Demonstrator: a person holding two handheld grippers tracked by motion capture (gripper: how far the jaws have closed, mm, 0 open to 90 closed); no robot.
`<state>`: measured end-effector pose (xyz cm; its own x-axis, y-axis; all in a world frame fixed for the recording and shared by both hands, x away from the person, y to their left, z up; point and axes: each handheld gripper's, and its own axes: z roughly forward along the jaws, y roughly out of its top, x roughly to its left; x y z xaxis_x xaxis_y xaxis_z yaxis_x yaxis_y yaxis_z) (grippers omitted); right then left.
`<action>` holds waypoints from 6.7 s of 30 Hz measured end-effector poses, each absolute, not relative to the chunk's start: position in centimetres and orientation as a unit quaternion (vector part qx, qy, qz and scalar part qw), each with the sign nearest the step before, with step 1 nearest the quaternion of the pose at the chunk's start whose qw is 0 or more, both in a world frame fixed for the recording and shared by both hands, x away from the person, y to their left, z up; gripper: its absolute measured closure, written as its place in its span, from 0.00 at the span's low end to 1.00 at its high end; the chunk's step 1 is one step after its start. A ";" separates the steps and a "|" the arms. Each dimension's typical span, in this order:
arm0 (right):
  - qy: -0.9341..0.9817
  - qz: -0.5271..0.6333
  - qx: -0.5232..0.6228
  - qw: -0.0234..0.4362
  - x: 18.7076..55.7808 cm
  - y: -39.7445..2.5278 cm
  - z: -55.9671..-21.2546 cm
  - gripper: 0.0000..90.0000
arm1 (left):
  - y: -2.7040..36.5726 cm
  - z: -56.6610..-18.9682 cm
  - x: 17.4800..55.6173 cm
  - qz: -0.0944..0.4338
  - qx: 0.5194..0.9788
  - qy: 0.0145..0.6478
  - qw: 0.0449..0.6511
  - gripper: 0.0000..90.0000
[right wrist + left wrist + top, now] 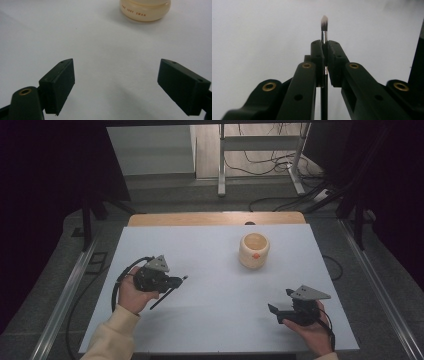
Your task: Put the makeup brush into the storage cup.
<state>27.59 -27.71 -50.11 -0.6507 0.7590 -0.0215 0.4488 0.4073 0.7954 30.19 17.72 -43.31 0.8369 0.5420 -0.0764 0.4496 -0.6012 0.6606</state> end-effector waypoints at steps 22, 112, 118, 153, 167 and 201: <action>0.809 0.413 0.376 0.186 27.6 -27.6 -50.0 0.16 | 17.8 -43.9 29.0 0.041 0.859 0.310 0.405 0.93; 0.823 0.465 0.310 0.103 26.4 -15.0 -50.1 0.21 | 11.3 -44.3 30.3 0.013 0.857 0.285 0.429 0.93; 0.824 0.467 0.306 0.098 26.4 -14.3 -50.3 0.22 | 10.5 -44.4 30.5 0.009 0.859 0.281 0.427 0.93; 0.783 0.533 0.320 -0.005 27.8 -12.4 -50.6 0.71 | 7.0 -44.0 30.5 -0.020 0.867 0.253 0.430 0.93; 0.763 0.551 0.336 -0.023 28.2 -13.8 -50.2 0.91 | 8.0 -43.4 29.9 -0.025 0.860 0.245 0.447 0.43; 0.731 0.590 0.343 -0.021 28.7 -18.5 -48.5 0.91 | 15.2 -46.3 25.0 0.123 0.846 0.336 0.395 0.05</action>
<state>28.68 -18.54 -48.54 -0.7633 0.4766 0.4361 0.5269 0.0686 0.8472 25.03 15.20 -46.33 0.7440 0.6658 -0.0564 0.4712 -0.4630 0.7508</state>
